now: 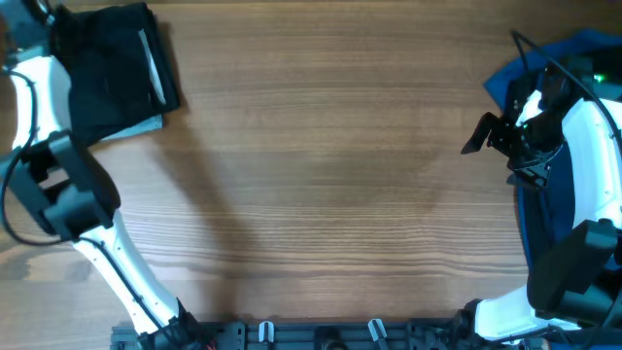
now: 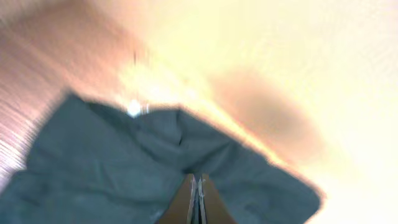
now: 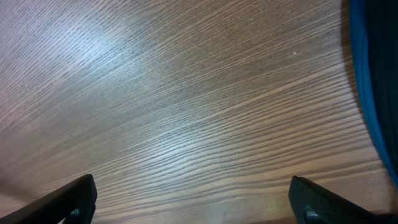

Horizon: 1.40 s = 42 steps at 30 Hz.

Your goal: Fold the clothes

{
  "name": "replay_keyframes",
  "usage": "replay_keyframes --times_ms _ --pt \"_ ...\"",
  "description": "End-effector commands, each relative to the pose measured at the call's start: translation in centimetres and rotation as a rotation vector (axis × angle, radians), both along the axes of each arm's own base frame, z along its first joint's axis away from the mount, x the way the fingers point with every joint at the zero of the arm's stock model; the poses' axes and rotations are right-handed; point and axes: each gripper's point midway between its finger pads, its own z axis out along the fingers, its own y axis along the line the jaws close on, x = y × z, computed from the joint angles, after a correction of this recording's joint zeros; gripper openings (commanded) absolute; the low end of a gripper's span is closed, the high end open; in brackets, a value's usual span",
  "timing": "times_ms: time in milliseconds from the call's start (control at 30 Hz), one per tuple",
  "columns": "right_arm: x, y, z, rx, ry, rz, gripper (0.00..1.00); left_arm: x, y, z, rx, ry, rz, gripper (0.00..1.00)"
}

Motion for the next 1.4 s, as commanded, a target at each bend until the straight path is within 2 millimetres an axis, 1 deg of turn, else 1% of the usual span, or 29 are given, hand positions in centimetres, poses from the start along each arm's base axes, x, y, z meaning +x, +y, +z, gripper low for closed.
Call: replay_keyframes --times_ms 0,33,100,167,233,267,333,367,400,433,467,567,600,633,733,767,800,833,867,900,933,1000,1067,1100,1133,1233,1267,1300,1367 --pt "0.3 0.1 0.8 -0.002 -0.031 0.022 1.0 -1.4 2.4 1.8 0.012 -0.009 0.056 0.04" --pt "0.3 0.1 0.8 -0.002 -0.031 0.022 1.0 -1.7 2.9 0.9 0.005 0.008 0.066 0.04" --pt "0.3 0.1 0.8 -0.001 -0.03 0.021 1.0 -2.2 4.4 -1.9 -0.001 0.053 0.101 0.04" --pt "0.2 0.1 0.8 0.0 -0.027 0.021 1.0 -2.5 5.3 -4.3 0.001 0.088 0.112 0.04" --pt "0.1 0.2 0.8 0.001 -0.023 0.02 1.0 -3.0 6.2 -7.0 0.005 0.134 0.13 0.04" --pt "0.0 0.2 0.8 0.002 -0.02 0.02 1.0 -3.4 6.7 -8.8 0.002 0.164 0.147 0.04" --pt "0.0 0.2 0.8 0.001 -0.02 0.018 1.0 -4.0 6.8 -11.8 -0.023 0.212 0.151 0.04" --pt "0.0 0.2 0.8 0.001 -0.02 0.018 1.0 -4.2 6.8 -12.8 -0.03 0.229 0.151 0.04" --pt "0.0 0.2 0.8 0.001 -0.02 0.018 1.0 -4.2 6.7 -13.0 -0.032 0.233 0.15 0.04" --pt "0.0 0.2 0.8 0.001 -0.019 0.018 1.0 -4.1 6.8 -12.8 -0.029 0.226 0.151 0.04" --pt "0.0 0.2 0.8 0.001 -0.019 0.018 1.0 -4.0 6.9 -12.0 -0.023 0.212 0.151 0.04" --pt "0.0 0.2 0.8 0.002 -0.019 0.018 1.0 -3.4 6.8 -7.7 -0.001 0.146 0.142 0.04" --pt "0.0 0.2 0.8 0.002 -0.019 0.018 1.0 -3.1 6.3 -5.6 -0.004 0.108 0.119 0.04" --pt "0.0 0.2 0.8 0.002 -0.019 0.018 1.0 -2.8 5.7 -3.9 -0.012 0.076 0.09 0.04" --pt "0.0 0.2 0.8 0.002 -0.017 0.006 1.0 -1.8 2.6 3.5 -0.028 -0.059 -0.016 0.04" --pt "0.0 0.2 0.8 0.002 -0.017 0.002 1.0 -1.6 1.4 5.3 -0.023 -0.087 -0.044 0.04" --pt "0.0 0.2 0.8 0.002 -0.017 0.002 1.0 -1.4 0.3 6.5 -0.021 -0.099 -0.061 0.04" --pt "0.1 0.2 0.8 0.002 -0.017 0.001 1.0 -1.0 -1.1 7.0 -0.02 -0.104 -0.082 0.04" --pt "0.1 0.2 0.8 0.002 -0.016 -0.006 1.0 -0.6 -2.0 6.9 -0.03 -0.105 -0.091 0.04" --pt "0.1 0.2 0.8 0.002 -0.016 -0.006 1.0 0.0 -3.2 5.9 -0.049 -0.091 -0.102 0.05" --pt "0.1 0.2 0.8 0.002 -0.016 -0.005 1.0 0.7 -4.5 4.5 -0.067 -0.072 -0.12 0.08" --pt "0.0 0.2 0.8 0.002 -0.014 -0.004 1.0 2.0 -6.9 1.4 -0.086 -0.036 -0.157 0.09" --pt "0.0 0.2 0.8 0.003 -0.013 -0.005 1.0 3.0 -8.4 -2.3 -0.102 0.004 -0.181 0.09" --pt "-0.1 0.2 0.8 0.003 -0.011 -0.004 1.0 3.2 -8.7 -4.5 -0.108 0.033 -0.18 0.09" --pt "-0.1 0.2 0.8 0.003 -0.009 -0.004 1.0 3.1 -8.5 -6.7 -0.107 0.069 -0.163 0.09" --pt "-0.2 0.2 0.8 0.004 -0.006 -0.003 1.0 2.7 -8.0 -10.7 -0.116 0.131 -0.14 0.09" --pt "-0.2 0.2 0.8 0.004 -0.004 -0.004 1.0 2.7 -7.9 -10.7 -0.116 0.13 -0.138 0.09" --pt "-0.3 0.2 0.8 0.004 -0.003 -0.004 1.0 2.7 -7.8 -9.6 -0.113 0.113 -0.139 0.06" --pt "-0.2 0.2 0.8 0.004 -0.004 -0.005 1.0 2.8 -7.7 -6.3 -0.097 0.073 -0.14 0.06"
